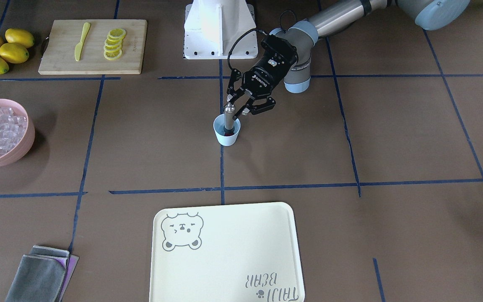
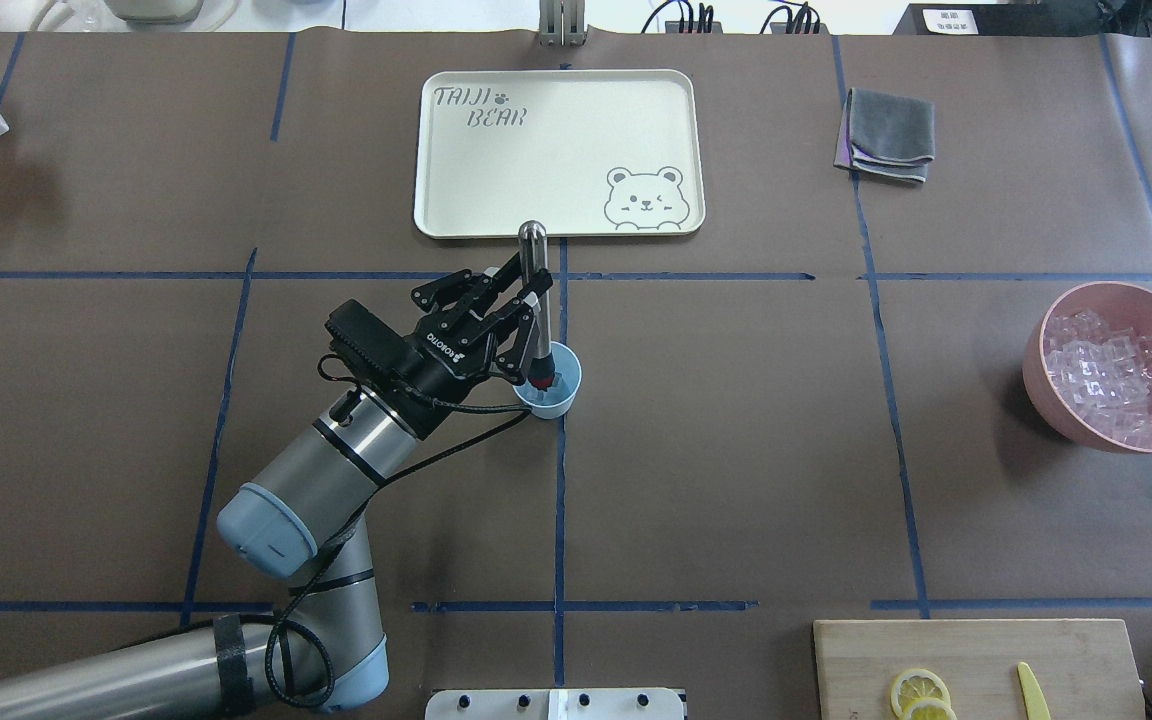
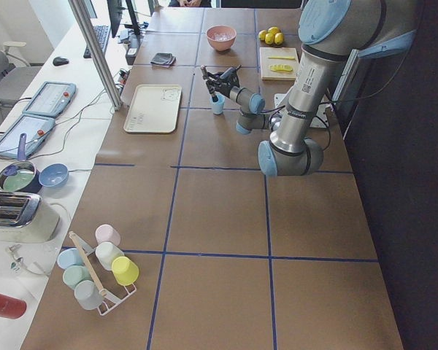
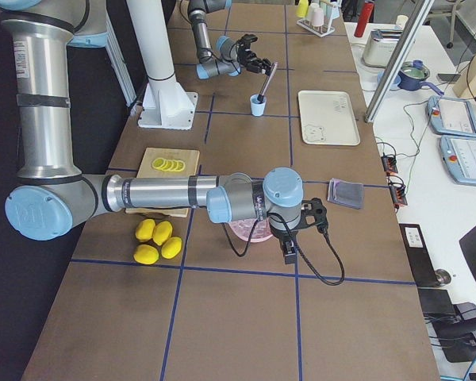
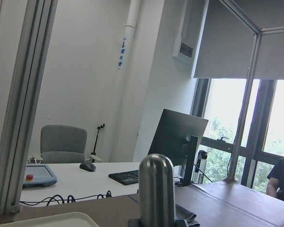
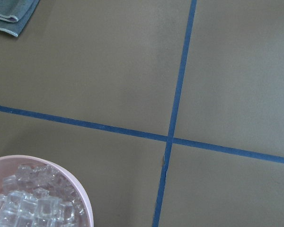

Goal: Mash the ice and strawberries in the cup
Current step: 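Press the metal rod down into the cup with the left gripper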

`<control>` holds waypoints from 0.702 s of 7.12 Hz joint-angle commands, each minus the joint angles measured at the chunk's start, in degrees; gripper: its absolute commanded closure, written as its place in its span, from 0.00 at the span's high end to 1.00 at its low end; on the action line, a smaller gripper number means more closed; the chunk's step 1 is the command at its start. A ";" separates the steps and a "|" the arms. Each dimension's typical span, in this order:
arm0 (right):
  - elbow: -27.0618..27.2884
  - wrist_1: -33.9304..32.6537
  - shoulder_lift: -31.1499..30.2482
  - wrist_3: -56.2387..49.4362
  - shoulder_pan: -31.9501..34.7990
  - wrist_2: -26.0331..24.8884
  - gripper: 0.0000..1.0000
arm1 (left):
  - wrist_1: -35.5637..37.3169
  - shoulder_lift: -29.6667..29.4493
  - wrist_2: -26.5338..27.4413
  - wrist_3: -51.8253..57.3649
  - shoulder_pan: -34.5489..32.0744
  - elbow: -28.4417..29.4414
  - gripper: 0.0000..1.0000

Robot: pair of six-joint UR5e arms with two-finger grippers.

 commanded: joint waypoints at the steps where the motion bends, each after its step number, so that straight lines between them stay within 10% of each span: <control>1: 0.00 -0.03 0.00 0.00 0.00 -0.02 1.00 | 0.03 -0.16 0.00 -0.07 0.26 0.88 0.00; 5: 0.00 -0.03 0.00 0.00 0.00 -0.02 1.00 | 0.03 -0.87 0.00 -0.43 0.44 3.00 0.00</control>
